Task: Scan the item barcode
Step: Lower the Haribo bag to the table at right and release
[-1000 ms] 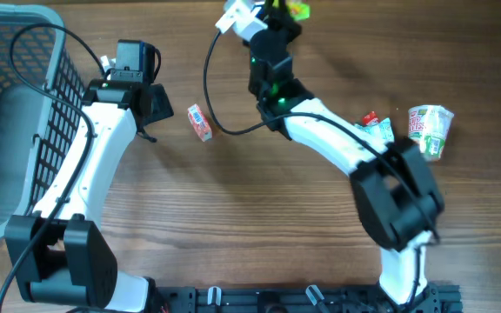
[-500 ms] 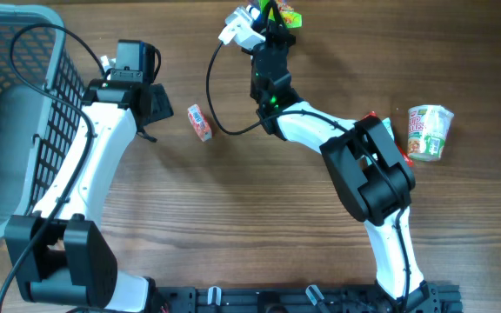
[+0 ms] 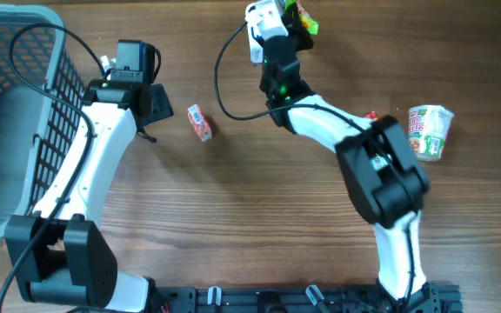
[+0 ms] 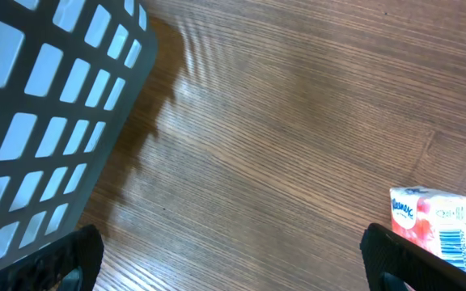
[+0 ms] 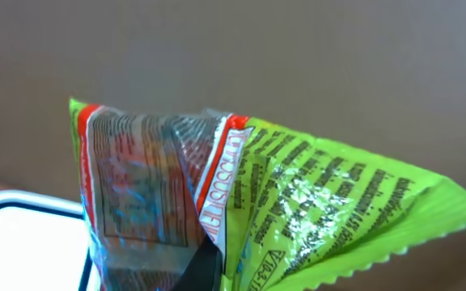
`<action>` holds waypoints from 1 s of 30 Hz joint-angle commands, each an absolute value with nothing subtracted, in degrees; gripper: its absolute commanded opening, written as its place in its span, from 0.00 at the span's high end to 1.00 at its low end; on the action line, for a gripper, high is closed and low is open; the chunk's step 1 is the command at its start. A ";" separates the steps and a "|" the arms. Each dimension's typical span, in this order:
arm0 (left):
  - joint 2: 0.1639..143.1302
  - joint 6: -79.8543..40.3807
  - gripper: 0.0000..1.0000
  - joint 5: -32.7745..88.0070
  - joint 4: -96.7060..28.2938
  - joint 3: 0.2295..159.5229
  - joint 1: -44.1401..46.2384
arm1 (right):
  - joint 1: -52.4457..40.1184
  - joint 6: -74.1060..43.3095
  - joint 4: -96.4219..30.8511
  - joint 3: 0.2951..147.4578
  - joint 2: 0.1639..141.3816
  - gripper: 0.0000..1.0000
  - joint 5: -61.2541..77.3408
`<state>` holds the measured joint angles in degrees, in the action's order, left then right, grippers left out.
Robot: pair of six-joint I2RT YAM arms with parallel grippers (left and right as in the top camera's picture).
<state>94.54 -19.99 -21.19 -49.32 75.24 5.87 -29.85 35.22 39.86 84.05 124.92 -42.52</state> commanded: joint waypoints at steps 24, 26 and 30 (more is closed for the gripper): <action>94.21 -19.29 0.00 -21.93 -49.25 75.18 5.67 | -17.06 -7.70 -46.63 63.11 87.81 0.96 -14.35; 94.21 -19.29 0.00 -21.91 -49.25 75.18 5.67 | -15.42 -7.70 -43.79 60.97 87.92 0.96 -18.35; 94.24 -19.29 0.00 -21.91 -49.25 75.18 5.67 | -12.43 -7.64 -42.11 60.71 87.92 0.03 -24.69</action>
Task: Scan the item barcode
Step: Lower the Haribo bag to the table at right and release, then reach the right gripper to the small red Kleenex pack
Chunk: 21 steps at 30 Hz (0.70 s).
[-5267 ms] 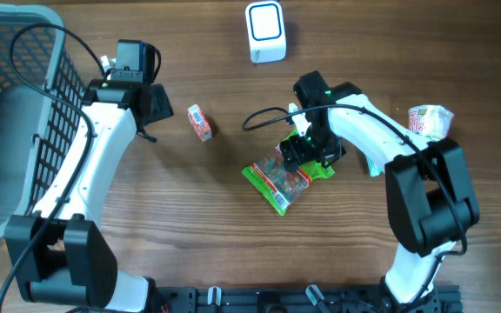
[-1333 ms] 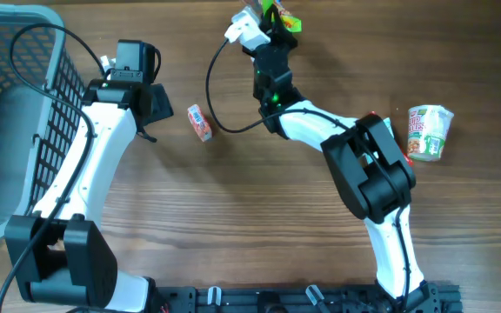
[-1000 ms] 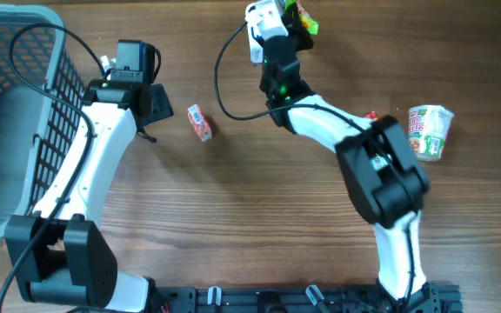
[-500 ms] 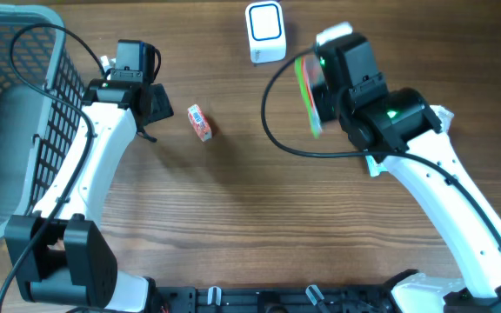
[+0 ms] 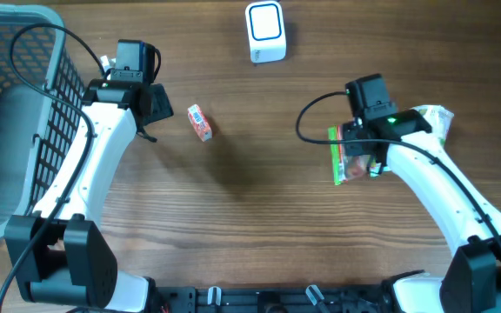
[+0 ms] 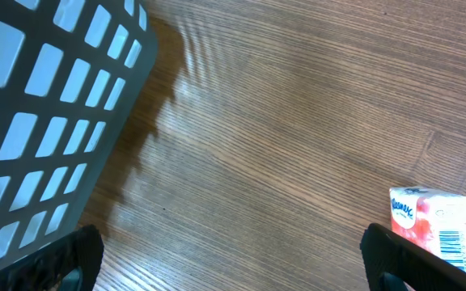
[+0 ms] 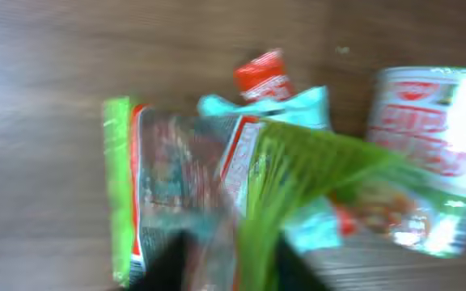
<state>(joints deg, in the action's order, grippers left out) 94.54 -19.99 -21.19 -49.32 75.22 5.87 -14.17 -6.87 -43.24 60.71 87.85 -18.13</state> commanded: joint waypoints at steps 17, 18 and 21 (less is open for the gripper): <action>94.21 -19.29 0.00 -21.91 -49.25 75.18 5.67 | -34.85 -15.33 -20.97 74.76 95.88 0.14 10.79; 94.21 -19.29 0.00 -21.93 -49.25 75.18 5.67 | -36.36 -15.44 -19.51 74.76 97.49 0.13 9.91; 94.21 -19.29 0.00 -21.93 -49.25 75.18 5.67 | -40.56 -15.18 -13.58 74.76 104.29 0.11 6.48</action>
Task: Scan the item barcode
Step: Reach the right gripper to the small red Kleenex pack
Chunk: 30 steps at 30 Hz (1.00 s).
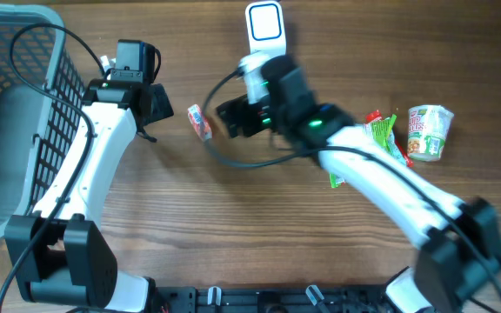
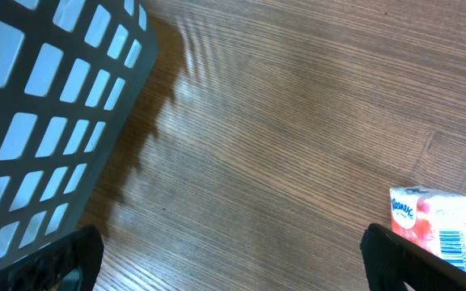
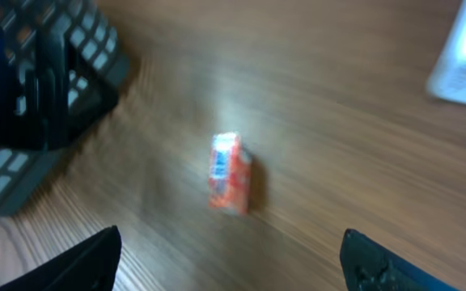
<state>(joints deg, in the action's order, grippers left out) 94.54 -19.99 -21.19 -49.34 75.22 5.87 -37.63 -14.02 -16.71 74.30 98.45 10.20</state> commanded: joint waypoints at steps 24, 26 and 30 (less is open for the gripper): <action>94.21 -19.29 0.00 -21.93 -49.25 75.18 5.67 | -46.50 -16.97 5.50 74.72 122.41 0.44 -2.52; 94.21 -19.29 0.00 -21.91 -49.25 75.18 5.67 | -46.50 -16.97 5.23 74.65 122.58 0.50 -2.55; 94.24 -19.29 0.00 -21.93 -49.25 75.18 5.67 | -46.39 -16.67 5.06 74.67 121.89 0.76 -2.81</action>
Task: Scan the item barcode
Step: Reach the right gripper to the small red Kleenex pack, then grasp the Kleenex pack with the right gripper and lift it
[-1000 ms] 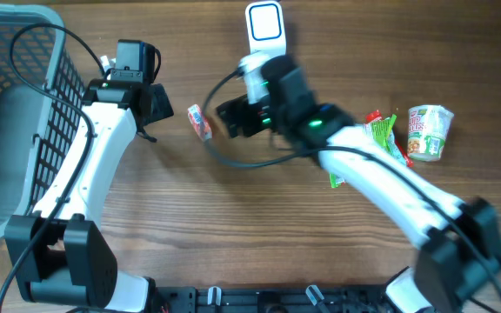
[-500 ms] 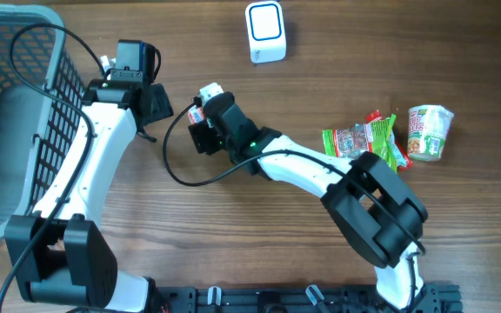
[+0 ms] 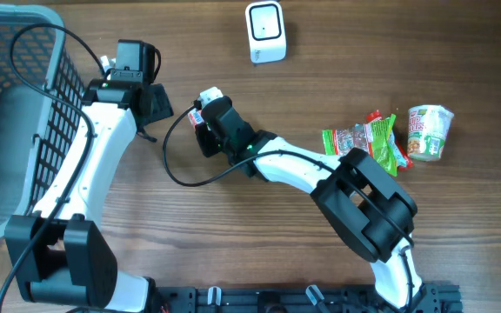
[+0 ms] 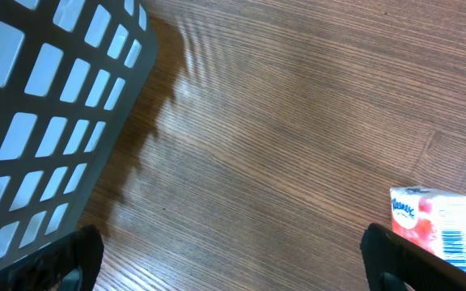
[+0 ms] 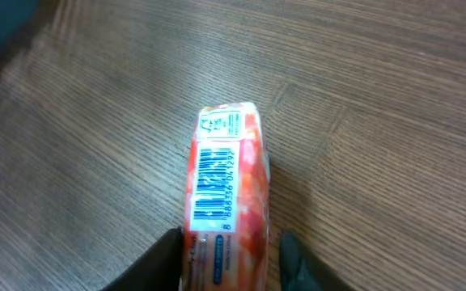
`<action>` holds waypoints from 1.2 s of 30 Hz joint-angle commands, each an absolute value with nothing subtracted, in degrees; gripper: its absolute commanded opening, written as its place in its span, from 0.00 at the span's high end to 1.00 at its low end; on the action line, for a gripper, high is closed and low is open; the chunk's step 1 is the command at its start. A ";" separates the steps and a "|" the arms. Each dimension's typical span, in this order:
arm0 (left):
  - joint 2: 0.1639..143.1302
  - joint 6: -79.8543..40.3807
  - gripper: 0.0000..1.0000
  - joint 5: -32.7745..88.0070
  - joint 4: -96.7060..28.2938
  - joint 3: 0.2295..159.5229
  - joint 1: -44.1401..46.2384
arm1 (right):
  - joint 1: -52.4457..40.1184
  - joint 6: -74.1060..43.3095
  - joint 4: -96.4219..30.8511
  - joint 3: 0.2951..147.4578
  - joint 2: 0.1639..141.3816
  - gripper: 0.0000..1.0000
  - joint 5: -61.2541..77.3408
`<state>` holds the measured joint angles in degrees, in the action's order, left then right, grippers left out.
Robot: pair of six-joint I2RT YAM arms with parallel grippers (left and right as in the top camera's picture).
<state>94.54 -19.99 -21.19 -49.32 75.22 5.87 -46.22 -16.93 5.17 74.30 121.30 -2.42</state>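
Observation:
A small orange-red tissue pack (image 5: 226, 190) lies on the wooden table with its barcode facing up. My right gripper (image 5: 229, 263) is low over it and shut on it, one dark finger (image 5: 167, 260) against each long side. In the overhead view the right gripper (image 3: 203, 122) hides most of the pack. The white scanner (image 3: 265, 31) stands at the back of the table. My left gripper (image 4: 237, 271) hovers open with nothing between its fingers; the tissue pack (image 4: 431, 222) shows at its right fingertip.
A grey mesh basket (image 3: 7, 113) fills the left side, and the basket (image 4: 47, 97) also shows in the left wrist view. A green snack packet (image 3: 359, 139) and a cup of noodles (image 3: 430, 132) lie at the right.
My right gripper was wide open, above and short of the tissue pack. Now it is down at the pack with its fingers narrowed onto both sides. The left arm has not moved.
My right gripper held the green snack packet up by the scanner. Then it held the packet at the right, beside the noodle cup. Then the packet lay there and the gripper was open near the tissue pack, and now it grips that pack.

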 commanded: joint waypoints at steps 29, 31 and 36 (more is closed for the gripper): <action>94.21 -19.29 0.00 -21.91 -49.25 75.18 5.67 | -43.86 -31.81 -17.89 57.93 101.49 0.74 -15.99; 94.21 -19.29 0.00 -21.91 -49.25 75.18 5.67 | -43.86 -31.48 -17.08 57.93 101.49 0.55 -12.49; 94.21 -19.29 0.00 -21.91 -49.25 75.18 5.67 | -43.79 -29.98 -14.41 57.95 101.47 0.55 -11.53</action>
